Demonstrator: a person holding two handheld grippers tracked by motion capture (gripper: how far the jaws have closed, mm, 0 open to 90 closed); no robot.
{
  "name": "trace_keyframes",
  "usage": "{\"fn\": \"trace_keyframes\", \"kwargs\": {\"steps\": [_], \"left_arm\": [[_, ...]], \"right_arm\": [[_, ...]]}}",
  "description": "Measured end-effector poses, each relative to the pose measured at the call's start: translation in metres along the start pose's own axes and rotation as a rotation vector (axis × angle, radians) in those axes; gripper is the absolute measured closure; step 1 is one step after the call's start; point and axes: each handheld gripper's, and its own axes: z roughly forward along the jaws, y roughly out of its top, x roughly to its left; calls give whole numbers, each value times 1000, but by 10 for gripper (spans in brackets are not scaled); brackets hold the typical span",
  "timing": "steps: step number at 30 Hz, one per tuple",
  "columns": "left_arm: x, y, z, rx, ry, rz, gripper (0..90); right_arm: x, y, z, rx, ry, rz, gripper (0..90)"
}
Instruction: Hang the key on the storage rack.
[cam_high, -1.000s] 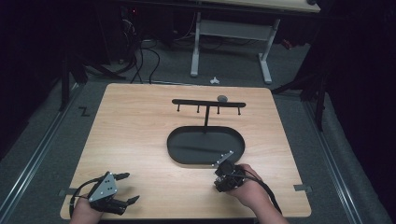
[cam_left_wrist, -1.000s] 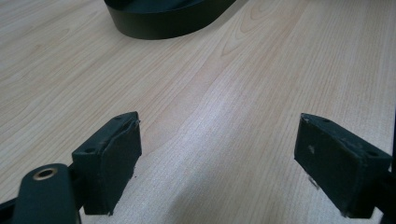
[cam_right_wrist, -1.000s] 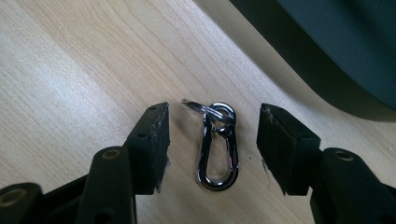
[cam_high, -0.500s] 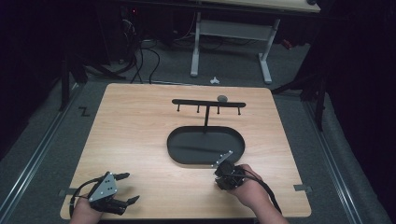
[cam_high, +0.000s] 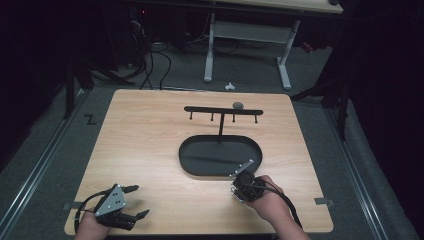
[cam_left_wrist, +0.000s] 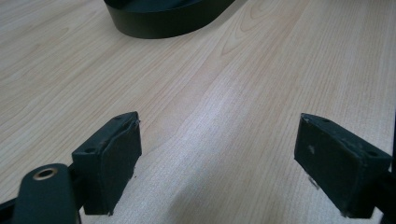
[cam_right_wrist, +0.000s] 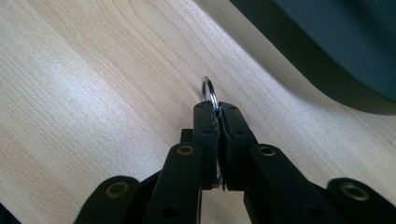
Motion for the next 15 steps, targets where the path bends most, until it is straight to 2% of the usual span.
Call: {"fn": "trace_keyframes", "kwargs": {"steps": [10,15], "left_arm": [[0,0,0,0,0,1,153],[0,0,0,-1,1,0,153]], "right_arm": [[-1,0,-1,2,26,28,882],[-3,-1,-12,-3,22,66,884]]}}
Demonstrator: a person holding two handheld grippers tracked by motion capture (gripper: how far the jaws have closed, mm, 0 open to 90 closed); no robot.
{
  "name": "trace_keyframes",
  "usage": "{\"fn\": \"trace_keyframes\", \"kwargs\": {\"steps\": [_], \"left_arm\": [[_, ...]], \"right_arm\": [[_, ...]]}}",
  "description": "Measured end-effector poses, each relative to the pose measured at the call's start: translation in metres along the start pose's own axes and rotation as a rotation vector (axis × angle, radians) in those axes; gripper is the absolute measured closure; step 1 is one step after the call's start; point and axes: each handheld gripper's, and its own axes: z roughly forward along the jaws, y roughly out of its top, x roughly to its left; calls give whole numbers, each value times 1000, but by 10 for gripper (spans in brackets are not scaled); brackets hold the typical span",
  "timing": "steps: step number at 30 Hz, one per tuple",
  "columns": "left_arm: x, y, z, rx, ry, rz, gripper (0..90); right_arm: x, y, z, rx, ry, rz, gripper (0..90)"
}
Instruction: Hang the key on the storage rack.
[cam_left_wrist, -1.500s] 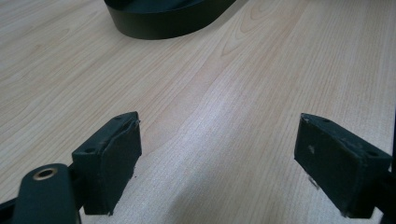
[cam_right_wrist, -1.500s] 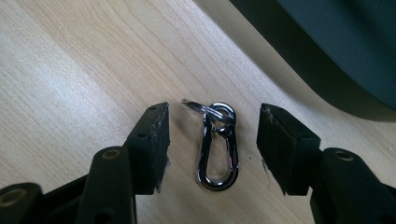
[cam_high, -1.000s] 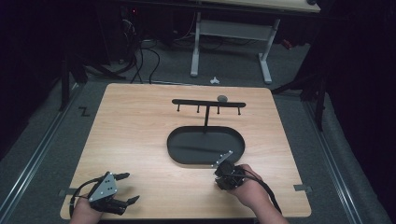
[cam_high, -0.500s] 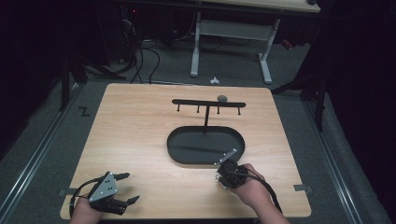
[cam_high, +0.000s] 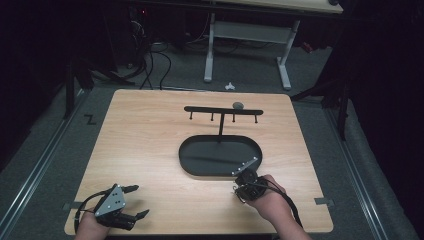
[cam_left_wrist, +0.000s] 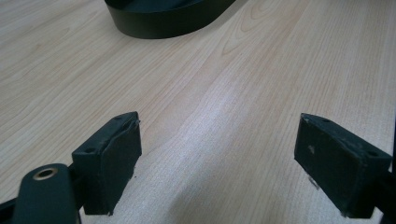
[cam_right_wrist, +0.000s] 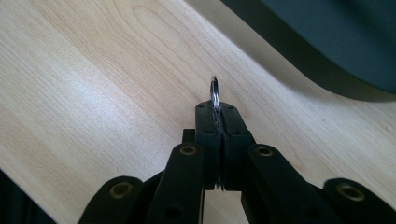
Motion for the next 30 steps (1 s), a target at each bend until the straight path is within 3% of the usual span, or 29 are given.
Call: {"fn": "trace_keyframes", "kwargs": {"steps": [8,11,19,30], "left_arm": [[0,0,0,2,-1,1,153],[0,0,0,3,-3,2,153],[0,0,0,0,-2,-1,154],[-1,0,2,1,-3,-1,153]], "right_arm": [[-5,-2,-19,7,3,35,885],[-7,-3,-24,4,-2,27,885],[-13,-5,-51,2,-19,73,885],[-26,-8,-61,12,-22,114,885]]}}
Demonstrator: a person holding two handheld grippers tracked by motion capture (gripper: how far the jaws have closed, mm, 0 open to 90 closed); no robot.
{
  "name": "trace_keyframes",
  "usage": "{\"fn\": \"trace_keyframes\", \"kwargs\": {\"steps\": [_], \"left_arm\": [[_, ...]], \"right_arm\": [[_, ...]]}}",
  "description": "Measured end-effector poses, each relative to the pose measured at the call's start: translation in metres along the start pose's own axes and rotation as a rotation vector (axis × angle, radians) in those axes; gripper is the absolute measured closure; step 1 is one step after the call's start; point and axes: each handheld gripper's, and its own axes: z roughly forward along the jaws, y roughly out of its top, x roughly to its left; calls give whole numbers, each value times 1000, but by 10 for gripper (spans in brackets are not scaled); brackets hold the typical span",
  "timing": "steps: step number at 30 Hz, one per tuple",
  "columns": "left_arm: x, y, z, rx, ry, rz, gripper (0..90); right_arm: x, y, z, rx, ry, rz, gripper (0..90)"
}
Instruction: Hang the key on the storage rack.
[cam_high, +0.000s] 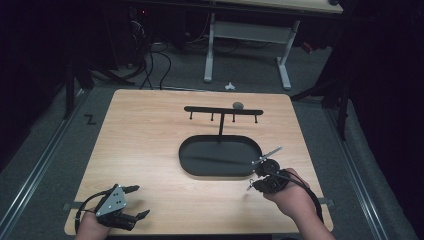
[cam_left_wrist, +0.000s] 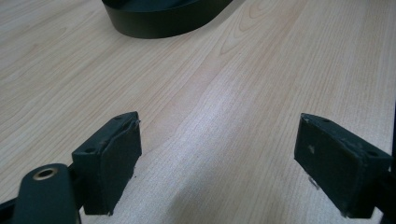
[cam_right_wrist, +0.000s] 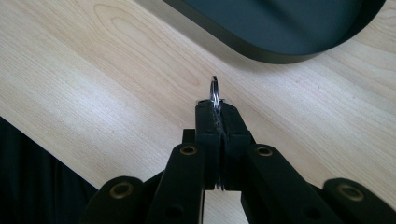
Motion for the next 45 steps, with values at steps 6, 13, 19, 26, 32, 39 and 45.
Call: {"fn": "trace_keyframes", "kwargs": {"steps": [6,13,19,26,32,39,45], "left_arm": [[0,0,0,1,-1,0,153],[0,0,0,0,0,-1,153],[0,0,0,0,0,0,154],[0,0,0,-4,0,-3,153],[0,0,0,-3,-2,-2,153],[0,0,0,-2,-2,0,154],[0,0,0,-1,-3,1,153]], "right_arm": [[-5,0,-4,6,-11,6,884],[-11,3,-12,-2,-28,10,885],[-14,10,-15,-11,-19,28,887],[-19,24,-24,-16,-31,41,887],[-28,37,-34,-48,-49,67,887],[-38,49,-40,-58,-57,91,887],[-45,58,-45,-62,-59,106,887]]}}
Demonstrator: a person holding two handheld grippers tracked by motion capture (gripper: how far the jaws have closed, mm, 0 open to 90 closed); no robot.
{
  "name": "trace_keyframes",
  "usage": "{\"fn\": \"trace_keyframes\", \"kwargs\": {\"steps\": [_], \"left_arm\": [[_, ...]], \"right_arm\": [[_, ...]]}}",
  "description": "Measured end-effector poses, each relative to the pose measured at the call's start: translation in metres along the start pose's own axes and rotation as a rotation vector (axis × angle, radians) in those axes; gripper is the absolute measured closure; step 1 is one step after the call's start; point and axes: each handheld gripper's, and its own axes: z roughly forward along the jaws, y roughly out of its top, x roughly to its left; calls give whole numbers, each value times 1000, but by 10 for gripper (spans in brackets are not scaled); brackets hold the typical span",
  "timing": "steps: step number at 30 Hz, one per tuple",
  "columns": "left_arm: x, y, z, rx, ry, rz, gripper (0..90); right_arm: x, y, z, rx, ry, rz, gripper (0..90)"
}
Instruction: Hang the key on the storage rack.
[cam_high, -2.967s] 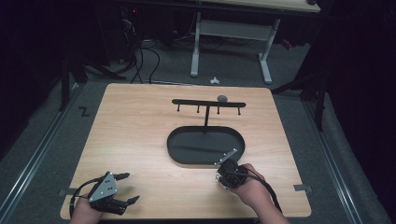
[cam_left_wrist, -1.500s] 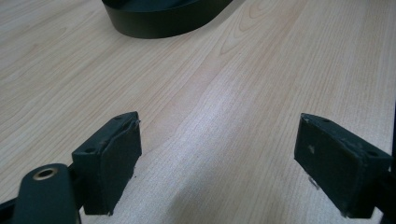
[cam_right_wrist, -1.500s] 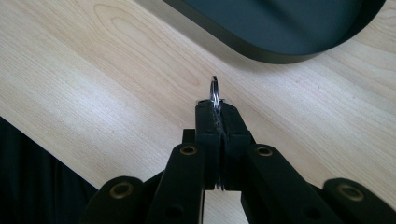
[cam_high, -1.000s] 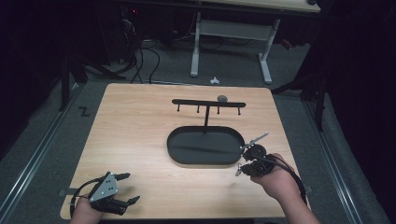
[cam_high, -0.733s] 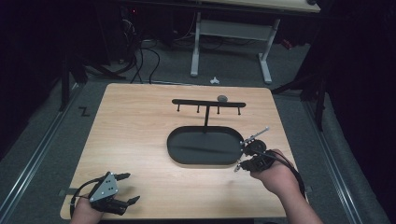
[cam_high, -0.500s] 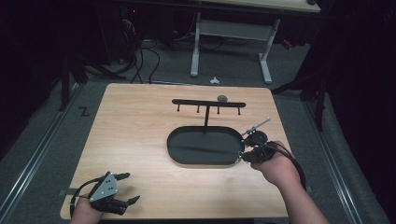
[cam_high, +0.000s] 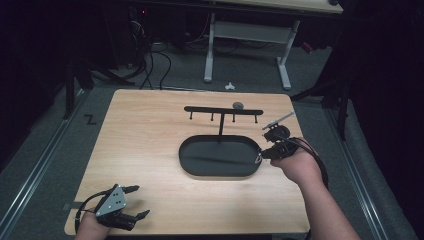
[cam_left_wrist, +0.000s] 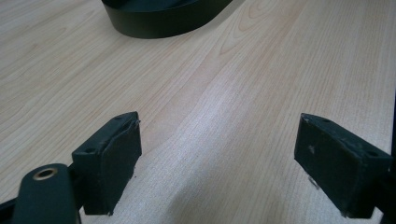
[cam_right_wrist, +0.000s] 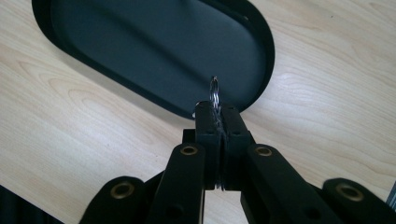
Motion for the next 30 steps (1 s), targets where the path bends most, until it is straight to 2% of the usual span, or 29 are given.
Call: {"fn": "trace_keyframes", "kwargs": {"steps": [15,19,24,30], "left_arm": [[0,0,-2,-3,5,3,153],[0,-2,-5,-9,16,0,153],[-3,-7,-18,-27,56,-12,154],[-6,-13,-26,-19,77,-20,153]], "right_arm": [[-9,22,-11,-31,-16,24,887],[-11,27,-13,-33,-22,29,887],[-12,35,-15,-50,-17,31,887],[-14,45,-21,-65,-23,34,887]]}}
